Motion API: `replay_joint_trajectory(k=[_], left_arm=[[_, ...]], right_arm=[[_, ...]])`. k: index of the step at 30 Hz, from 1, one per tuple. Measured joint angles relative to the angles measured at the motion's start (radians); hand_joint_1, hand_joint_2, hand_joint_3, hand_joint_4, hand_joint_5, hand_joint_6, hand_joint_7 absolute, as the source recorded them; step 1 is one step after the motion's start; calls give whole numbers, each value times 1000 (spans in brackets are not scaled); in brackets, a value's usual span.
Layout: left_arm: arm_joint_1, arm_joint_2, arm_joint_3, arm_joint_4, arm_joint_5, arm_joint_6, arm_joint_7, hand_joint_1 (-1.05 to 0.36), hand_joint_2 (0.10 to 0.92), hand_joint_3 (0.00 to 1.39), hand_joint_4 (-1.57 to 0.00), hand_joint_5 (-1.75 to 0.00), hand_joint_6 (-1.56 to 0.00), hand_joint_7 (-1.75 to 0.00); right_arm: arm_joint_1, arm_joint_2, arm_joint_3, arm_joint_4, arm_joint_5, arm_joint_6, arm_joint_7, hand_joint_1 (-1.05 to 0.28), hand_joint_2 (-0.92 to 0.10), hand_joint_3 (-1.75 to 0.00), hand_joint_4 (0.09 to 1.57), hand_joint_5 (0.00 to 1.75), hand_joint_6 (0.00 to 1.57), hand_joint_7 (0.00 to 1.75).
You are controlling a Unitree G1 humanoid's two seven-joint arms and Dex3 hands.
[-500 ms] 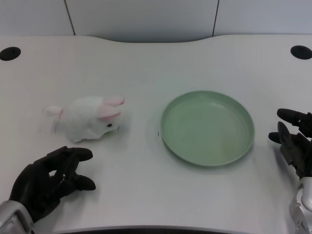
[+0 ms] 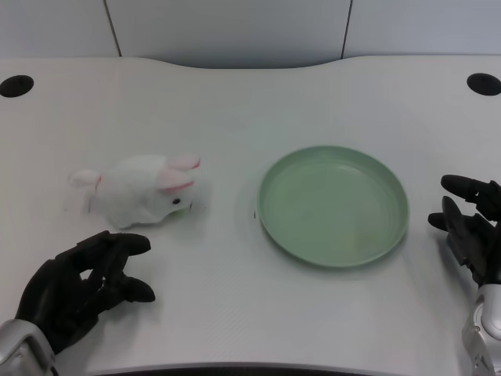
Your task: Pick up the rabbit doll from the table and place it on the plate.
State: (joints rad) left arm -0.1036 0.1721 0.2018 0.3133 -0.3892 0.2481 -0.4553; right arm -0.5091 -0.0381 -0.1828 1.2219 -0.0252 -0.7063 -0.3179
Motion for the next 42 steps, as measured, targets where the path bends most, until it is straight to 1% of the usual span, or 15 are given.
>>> replay_joint_trajectory(k=[3,4,7,8,10,14,16,20,21,27,30,34,38,40,42], left_arm=[[4,0,-1,-2,8,-65,-19,-618,921,407,-653,-1277,-763,-750],[10,3,-5,-9,26,-104,-23,-634,921,410,-631,-1206,-759,-598],[39,10,-41,-51,93,-284,-57,-666,921,381,-616,-1073,-782,-347],[44,12,-51,-67,114,-338,-63,-670,921,378,-616,-1058,-787,-318],[52,16,-64,-78,136,-457,-89,-697,921,270,-624,-889,-778,-175],[49,25,-80,-80,158,-713,-148,-711,921,155,-578,-718,-707,-51],[41,37,-86,-98,202,-784,-145,-728,921,148,-529,-663,-667,-21],[-4,87,-89,-144,369,-876,-74,-775,921,175,-411,-581,-554,-1],[-23,105,-89,-152,427,-883,-44,-782,921,183,-395,-571,-539,-1],[-120,198,-88,-158,678,-884,115,-829,921,167,-133,-401,-359,0],[-160,252,-110,-175,813,-827,157,-860,921,149,-32,-316,-274,0],[-217,308,-158,-176,938,-737,180,-928,921,163,-1,-155,-169,-5],[-284,348,-225,-152,1013,-666,183,-977,921,141,1,-36,-99,-4],[-316,361,-257,-140,1027,-631,172,-1003,921,133,1,-7,-79,-1],[-362,376,-299,-112,1052,-588,134,-1034,921,144,1,-1,-48,0]], right_arm=[[0,2,1,0,1,7,-2,-208,-920,-227,838,856,777,671],[-1,3,1,-1,3,8,1,-219,-921,-217,812,854,761,667],[-1,5,2,-5,4,9,8,-215,-921,-213,799,860,752,669],[-1,5,3,-6,3,9,9,-213,-921,-213,798,862,751,670],[-1,6,5,-7,2,9,10,-239,-921,-224,790,880,734,708],[-1,6,7,-9,1,9,10,-219,-921,-244,788,901,725,742],[-1,6,8,-9,1,9,10,-190,-921,-254,777,895,730,744],[-2,6,7,-5,1,9,10,-236,-921,-240,793,890,733,736],[-2,6,7,-4,1,9,10,-241,-921,-237,792,888,732,735],[-3,10,8,-4,1,10,9,-212,-921,-243,801,890,732,734],[-3,11,9,-4,0,13,5,-226,-921,-243,799,883,739,727],[-4,12,10,-4,0,17,4,-203,-921,-246,794,865,740,720],[-5,20,6,-4,4,20,7,-225,-921,-239,791,856,739,716],[-6,21,6,-4,3,20,8,-245,-921,-238,786,852,727,718],[-6,20,10,-5,-1,20,6,-221,-921,-244,785,855,726,726]])
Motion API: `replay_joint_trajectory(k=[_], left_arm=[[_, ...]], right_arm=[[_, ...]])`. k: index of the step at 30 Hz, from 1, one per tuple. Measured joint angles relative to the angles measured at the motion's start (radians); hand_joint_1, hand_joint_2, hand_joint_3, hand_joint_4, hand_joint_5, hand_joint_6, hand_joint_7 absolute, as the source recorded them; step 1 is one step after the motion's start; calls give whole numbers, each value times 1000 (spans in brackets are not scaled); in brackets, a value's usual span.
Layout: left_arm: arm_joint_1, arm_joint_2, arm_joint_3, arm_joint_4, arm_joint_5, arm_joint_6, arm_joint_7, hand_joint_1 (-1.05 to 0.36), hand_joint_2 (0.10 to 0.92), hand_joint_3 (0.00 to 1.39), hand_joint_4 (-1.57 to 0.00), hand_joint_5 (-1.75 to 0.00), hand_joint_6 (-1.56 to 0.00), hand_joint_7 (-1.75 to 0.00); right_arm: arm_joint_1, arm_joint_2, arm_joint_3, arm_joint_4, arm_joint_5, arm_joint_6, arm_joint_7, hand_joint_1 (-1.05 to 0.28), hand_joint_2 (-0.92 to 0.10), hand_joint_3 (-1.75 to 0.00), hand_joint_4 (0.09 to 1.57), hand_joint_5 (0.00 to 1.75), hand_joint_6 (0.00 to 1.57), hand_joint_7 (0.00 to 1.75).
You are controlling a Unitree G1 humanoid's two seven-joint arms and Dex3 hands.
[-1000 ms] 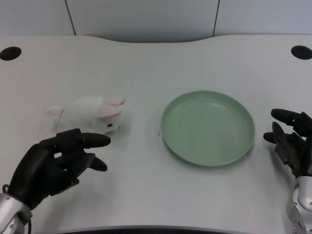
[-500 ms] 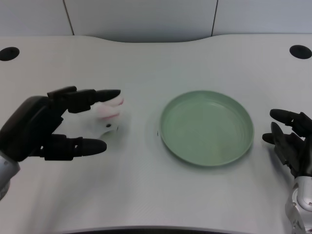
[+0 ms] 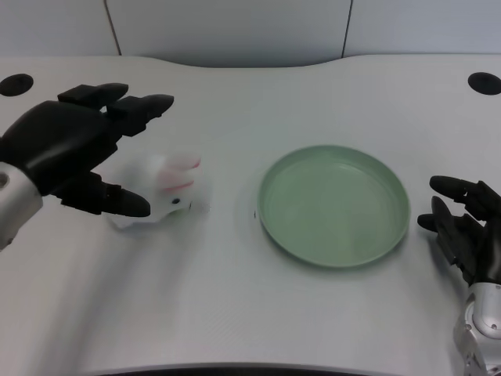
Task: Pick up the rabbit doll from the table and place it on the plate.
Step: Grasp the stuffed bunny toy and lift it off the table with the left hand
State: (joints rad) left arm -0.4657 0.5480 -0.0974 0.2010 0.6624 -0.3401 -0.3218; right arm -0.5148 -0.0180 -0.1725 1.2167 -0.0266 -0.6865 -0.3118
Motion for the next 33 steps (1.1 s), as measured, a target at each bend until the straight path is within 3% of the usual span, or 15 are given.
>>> replay_joint_trajectory(k=[8,15,20,23,33], left_arm=[[-168,19,-125,155,28,121,-120,-1048,919,75,1,1,-32,-5],[-310,-12,-209,399,13,149,-154,-1048,911,41,1,1,-39,-7],[-386,-50,-277,549,12,146,-152,-1048,913,28,1,1,-28,-2],[-424,-77,-319,620,22,147,-152,-1048,906,18,1,1,-30,-3],[-534,-177,-388,862,38,176,-104,-1048,882,0,-35,-18,-83,-26]], right_arm=[[3,4,-1,-6,3,-1,0,-181,-921,-258,783,855,727,718],[6,5,-3,-9,4,0,0,-186,-921,-258,797,864,722,725],[8,8,-11,-12,11,0,20,-215,-921,-227,800,883,720,731],[9,8,-17,-12,20,-1,42,-240,-921,-223,800,891,713,731],[17,8,-20,-13,24,-8,43,-217,-921,-233,792,890,719,717]])
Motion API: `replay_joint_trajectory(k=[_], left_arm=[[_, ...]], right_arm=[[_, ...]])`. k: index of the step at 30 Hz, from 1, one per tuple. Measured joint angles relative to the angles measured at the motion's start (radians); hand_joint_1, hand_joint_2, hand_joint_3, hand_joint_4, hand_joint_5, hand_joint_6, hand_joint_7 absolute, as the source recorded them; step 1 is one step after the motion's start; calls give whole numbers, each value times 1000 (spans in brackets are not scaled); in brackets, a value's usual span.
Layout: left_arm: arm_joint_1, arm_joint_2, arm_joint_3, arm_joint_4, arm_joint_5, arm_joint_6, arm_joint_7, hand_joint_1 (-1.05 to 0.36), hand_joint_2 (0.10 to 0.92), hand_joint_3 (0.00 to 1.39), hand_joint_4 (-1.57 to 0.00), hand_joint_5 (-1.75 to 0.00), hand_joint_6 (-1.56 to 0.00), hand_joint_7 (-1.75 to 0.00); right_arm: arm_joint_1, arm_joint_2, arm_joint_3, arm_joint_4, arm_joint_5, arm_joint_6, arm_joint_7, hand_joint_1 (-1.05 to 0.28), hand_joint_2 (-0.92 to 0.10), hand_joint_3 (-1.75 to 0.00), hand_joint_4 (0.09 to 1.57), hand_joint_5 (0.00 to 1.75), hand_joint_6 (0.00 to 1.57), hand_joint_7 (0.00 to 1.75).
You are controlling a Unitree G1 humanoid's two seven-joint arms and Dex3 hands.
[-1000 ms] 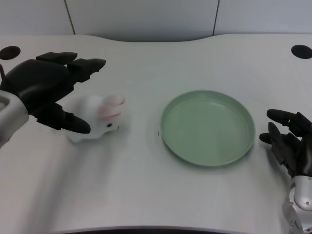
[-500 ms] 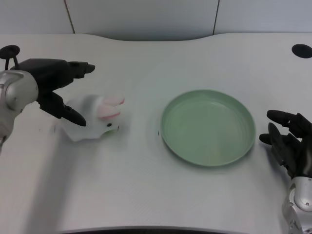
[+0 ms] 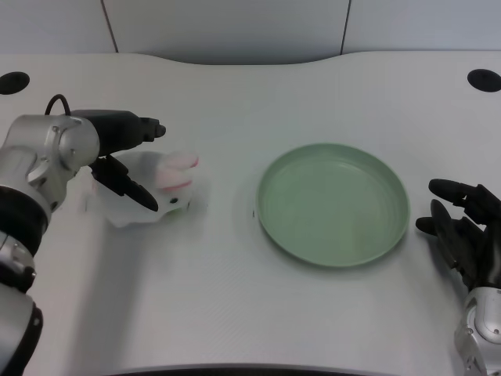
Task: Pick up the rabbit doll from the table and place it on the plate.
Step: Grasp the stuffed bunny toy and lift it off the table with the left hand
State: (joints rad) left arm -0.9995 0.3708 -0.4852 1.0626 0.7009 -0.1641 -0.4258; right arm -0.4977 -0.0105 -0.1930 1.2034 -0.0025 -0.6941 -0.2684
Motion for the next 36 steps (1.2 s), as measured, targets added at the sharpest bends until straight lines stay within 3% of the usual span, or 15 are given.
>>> replay_joint_trajectory(k=[5,10,15,20,24,31,36], left_arm=[[-37,-27,-39,104,17,1,57,-1048,854,1,-32,-17,-84,-22],[-42,-54,-98,177,56,3,88,-1048,831,4,-8,-5,-67,-9],[-41,-69,-132,208,79,1,148,-1048,826,1,-48,-25,-54,-7],[-27,-94,-135,236,74,3,234,-1048,788,0,-83,-43,-83,-20],[-23,-106,-135,252,72,12,288,-1041,807,9,-76,-39,-67,-10],[6,-133,-134,265,71,16,422,-745,802,2,-222,-104,-211,-52],[12,-138,-140,270,80,17,491,-564,815,7,-482,-240,-550,-112]], right_arm=[[2,0,-4,-1,4,-6,18,-205,-921,-240,773,877,715,704],[11,0,-20,-1,17,-24,41,-192,-921,-222,797,862,742,668],[16,-1,-23,-1,16,-42,35,-202,-921,-224,805,859,758,668],[23,0,-22,-5,15,-44,31,-198,-921,-236,787,850,747,659],[27,0,-22,-16,17,-45,30,-213,-921,-229,805,861,755,656],[28,3,-24,-27,19,-45,33,-190,-921,-236,785,859,758,659],[29,3,-26,-27,20,-45,37,-180,-921,-247,767,865,744,665]])
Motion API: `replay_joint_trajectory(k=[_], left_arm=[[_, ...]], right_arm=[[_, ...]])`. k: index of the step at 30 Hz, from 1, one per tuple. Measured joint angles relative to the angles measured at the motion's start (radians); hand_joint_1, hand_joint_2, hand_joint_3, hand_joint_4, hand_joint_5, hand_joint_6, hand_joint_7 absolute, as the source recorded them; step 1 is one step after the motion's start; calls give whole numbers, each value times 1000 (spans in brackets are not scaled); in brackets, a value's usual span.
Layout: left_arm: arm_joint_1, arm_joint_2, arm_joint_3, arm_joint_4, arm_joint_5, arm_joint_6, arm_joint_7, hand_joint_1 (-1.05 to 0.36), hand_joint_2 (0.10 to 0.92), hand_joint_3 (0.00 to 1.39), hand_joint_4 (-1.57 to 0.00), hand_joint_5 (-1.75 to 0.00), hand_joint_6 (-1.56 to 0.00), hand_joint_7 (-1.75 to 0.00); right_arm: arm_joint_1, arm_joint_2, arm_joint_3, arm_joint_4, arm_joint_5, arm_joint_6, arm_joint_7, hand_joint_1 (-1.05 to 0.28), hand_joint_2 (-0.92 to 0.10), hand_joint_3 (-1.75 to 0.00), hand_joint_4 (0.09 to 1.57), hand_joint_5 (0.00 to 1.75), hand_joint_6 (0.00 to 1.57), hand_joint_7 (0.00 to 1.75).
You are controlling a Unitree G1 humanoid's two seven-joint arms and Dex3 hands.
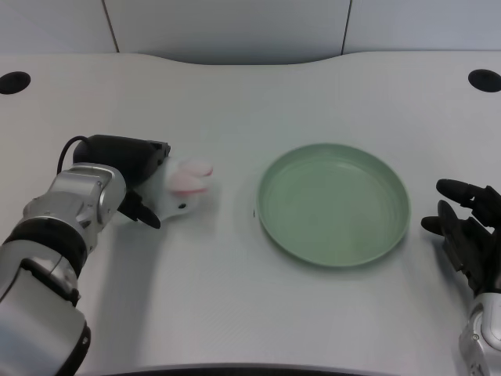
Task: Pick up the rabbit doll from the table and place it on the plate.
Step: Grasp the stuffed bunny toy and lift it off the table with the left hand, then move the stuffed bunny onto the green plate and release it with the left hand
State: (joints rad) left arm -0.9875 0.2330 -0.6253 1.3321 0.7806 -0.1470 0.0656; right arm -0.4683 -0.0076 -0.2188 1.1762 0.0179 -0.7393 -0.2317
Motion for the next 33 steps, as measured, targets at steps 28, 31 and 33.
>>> replay_joint_trajectory(k=[28,31,33], left_arm=[[21,7,128,-8,-126,-13,62,-268,855,99,-684,-1213,-765,-767],[5,11,162,-30,-156,-40,64,-253,819,161,-659,-1587,-637,-1297],[-26,12,171,-41,-165,-46,62,-249,787,192,-656,-1557,-636,-1388]], right_arm=[[3,-5,-1,4,-6,-6,6,-197,-921,-229,785,878,747,699],[3,-6,3,4,-20,-6,-16,-173,-921,-259,774,879,743,698],[2,-6,3,4,-22,-5,-21,-173,-921,-263,753,871,736,696]])
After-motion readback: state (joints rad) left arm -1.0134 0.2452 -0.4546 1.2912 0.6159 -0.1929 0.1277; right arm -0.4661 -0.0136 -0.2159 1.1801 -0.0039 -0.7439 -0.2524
